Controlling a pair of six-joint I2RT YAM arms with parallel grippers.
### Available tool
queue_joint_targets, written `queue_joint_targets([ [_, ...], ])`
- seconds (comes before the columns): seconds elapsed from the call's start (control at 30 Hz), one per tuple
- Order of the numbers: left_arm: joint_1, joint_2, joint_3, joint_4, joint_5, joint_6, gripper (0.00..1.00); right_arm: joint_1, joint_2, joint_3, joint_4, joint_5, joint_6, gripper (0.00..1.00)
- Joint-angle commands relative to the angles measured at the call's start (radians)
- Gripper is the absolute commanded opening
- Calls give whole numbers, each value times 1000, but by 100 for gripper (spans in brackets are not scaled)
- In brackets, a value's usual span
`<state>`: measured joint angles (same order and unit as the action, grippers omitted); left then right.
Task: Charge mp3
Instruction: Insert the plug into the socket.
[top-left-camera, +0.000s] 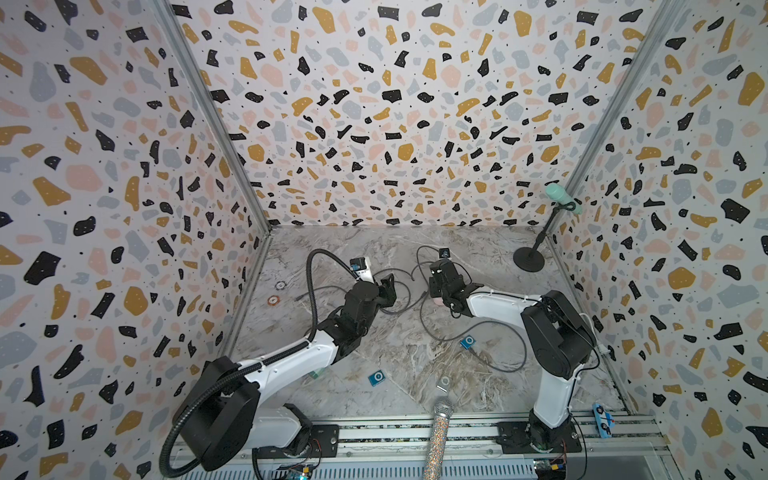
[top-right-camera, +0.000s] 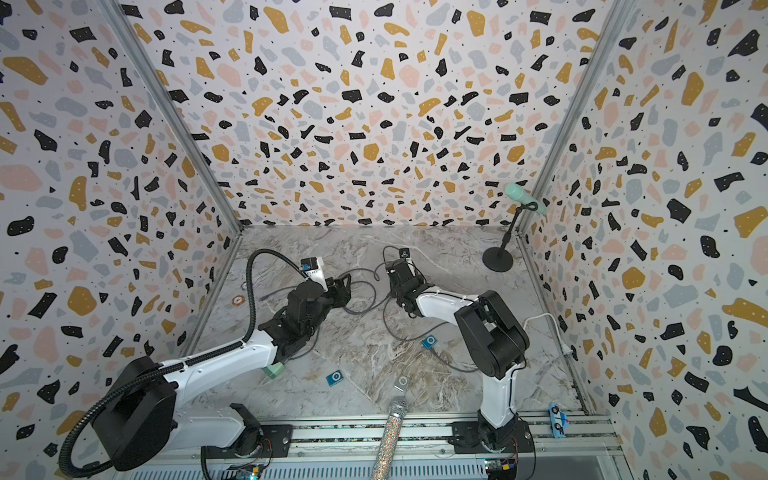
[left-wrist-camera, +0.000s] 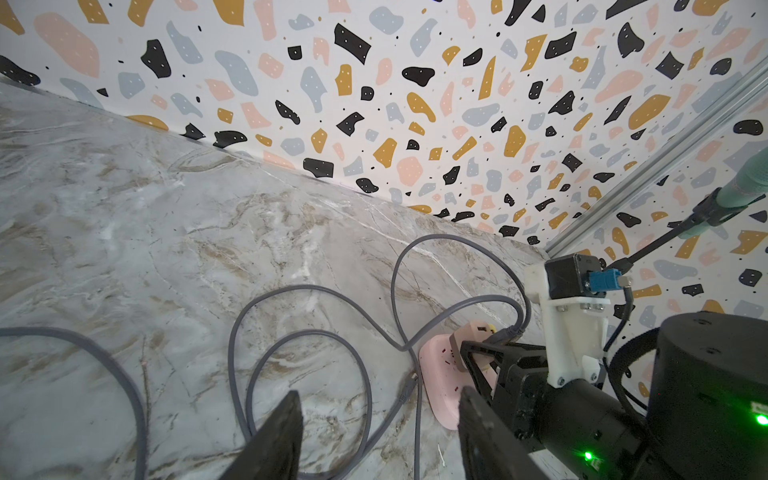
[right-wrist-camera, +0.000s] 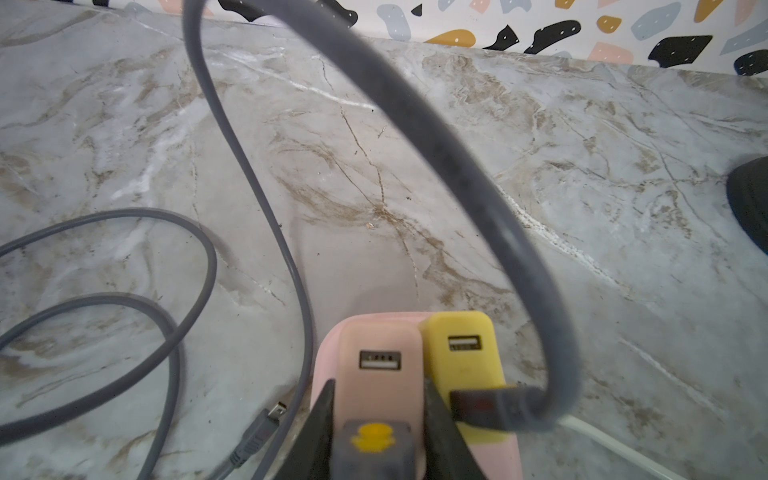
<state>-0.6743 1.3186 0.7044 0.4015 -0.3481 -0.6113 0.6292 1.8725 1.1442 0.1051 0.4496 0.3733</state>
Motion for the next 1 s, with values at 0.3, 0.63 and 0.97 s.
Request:
queue_joint_targets([
  [0.3,7,26,20,53,27,-19,60,-1,-40,-10,43,53,22,0],
  [0.63,6,28,24,51,33,-24,59,-2,-25,-52,80,84,43,0],
  [0.97,7,37,38,46,41,-36,59,39,0,20,80,136,-58,0],
])
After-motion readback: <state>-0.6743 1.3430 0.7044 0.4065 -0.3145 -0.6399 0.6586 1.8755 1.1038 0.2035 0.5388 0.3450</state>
